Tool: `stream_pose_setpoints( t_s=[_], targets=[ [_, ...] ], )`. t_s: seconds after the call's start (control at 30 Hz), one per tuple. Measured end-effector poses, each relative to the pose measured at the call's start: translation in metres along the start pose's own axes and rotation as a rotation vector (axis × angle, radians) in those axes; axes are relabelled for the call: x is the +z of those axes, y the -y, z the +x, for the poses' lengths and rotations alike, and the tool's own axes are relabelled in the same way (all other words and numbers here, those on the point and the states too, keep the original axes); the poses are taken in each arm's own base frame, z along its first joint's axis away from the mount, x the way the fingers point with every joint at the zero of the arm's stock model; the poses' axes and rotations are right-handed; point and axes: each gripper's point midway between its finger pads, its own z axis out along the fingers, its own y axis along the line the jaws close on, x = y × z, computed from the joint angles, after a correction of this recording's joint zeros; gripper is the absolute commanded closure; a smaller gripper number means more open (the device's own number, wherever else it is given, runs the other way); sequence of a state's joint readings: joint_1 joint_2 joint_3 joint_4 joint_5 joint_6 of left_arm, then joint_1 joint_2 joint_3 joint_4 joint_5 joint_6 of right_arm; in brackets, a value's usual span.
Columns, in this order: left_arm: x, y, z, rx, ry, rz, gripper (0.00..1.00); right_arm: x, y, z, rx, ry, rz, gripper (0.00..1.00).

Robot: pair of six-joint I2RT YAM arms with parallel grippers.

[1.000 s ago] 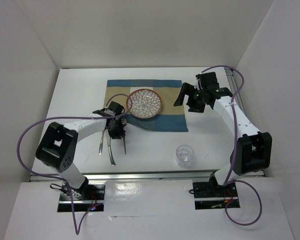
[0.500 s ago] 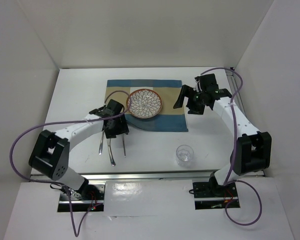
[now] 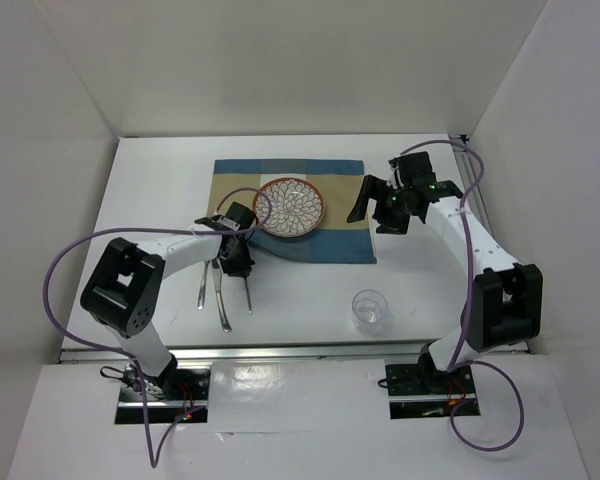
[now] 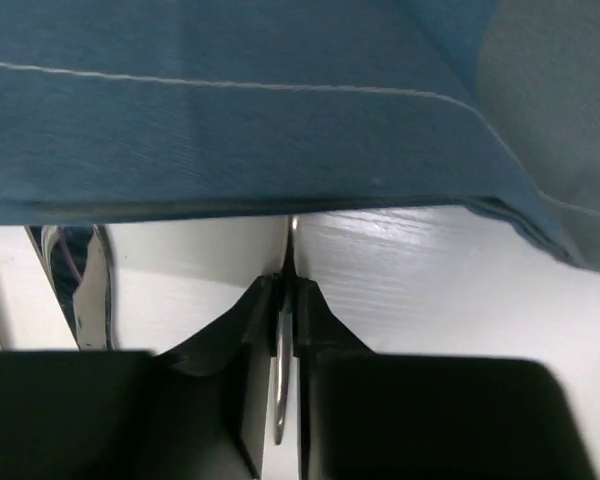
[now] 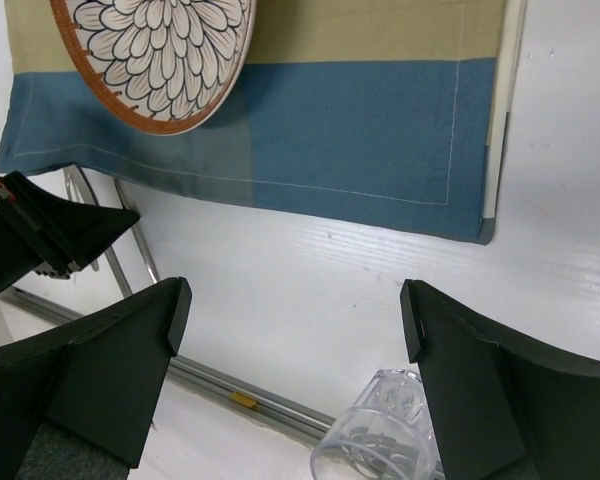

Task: Set the dinner table for one person

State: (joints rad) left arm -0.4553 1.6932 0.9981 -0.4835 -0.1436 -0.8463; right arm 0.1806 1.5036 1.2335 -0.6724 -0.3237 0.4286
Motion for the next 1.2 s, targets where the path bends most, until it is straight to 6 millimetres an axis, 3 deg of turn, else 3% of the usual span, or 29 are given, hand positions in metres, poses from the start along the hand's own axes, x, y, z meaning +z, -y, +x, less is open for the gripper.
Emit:
stream_pose_setpoints(
  t_s=[0.07, 0.2, 0.3, 0.47, 0.67, 0.73, 0.93, 1.07, 1.2],
  targets=[
    [0.000, 0.002, -0.001, 0.001, 0.003, 0.003, 1.00, -0.001, 0.000, 0.000, 0.000, 0.002, 0.002, 0.00],
    [-0.003, 0.003, 0.003, -0.007, 0.007, 0.000, 1.00, -0.002, 0.001, -0.001, -0.001, 0.008, 0.008, 0.00],
    [-0.013, -0.007, 0.024, 0.009, -0.026, -0.017, 1.00, -0.003, 0.001, -0.002, -0.003, 0.018, 0.014, 0.00],
    [-0.055, -0.019, 0.065, 0.038, -0.082, 0.010, 1.00, -0.006, 0.002, -0.004, -0.006, 0.030, 0.019, 0.00],
    [-0.099, 0.002, 0.082, 0.142, -0.079, 0.110, 1.00, -0.007, 0.004, -0.006, -0.004, 0.040, 0.031, 0.00],
    [-0.111, 0.021, 0.074, 0.166, -0.084, 0.137, 1.00, -0.009, 0.007, -0.007, -0.005, 0.047, 0.042, 0.00],
    [-0.134, 0.127, 0.011, 0.190, 0.007, 0.320, 1.00, -0.039, 0.029, -0.015, 0.040, 0.128, 0.073, 0.00],
    [-0.118, 0.189, -0.020, 0.205, 0.020, 0.373, 1.00, -0.064, 0.037, -0.018, 0.054, 0.199, 0.102, 0.00],
    [-0.083, 0.239, -0.040, 0.216, 0.017, 0.404, 1.00, -0.079, 0.037, -0.018, 0.049, 0.239, 0.121, 0.00]
  ],
)
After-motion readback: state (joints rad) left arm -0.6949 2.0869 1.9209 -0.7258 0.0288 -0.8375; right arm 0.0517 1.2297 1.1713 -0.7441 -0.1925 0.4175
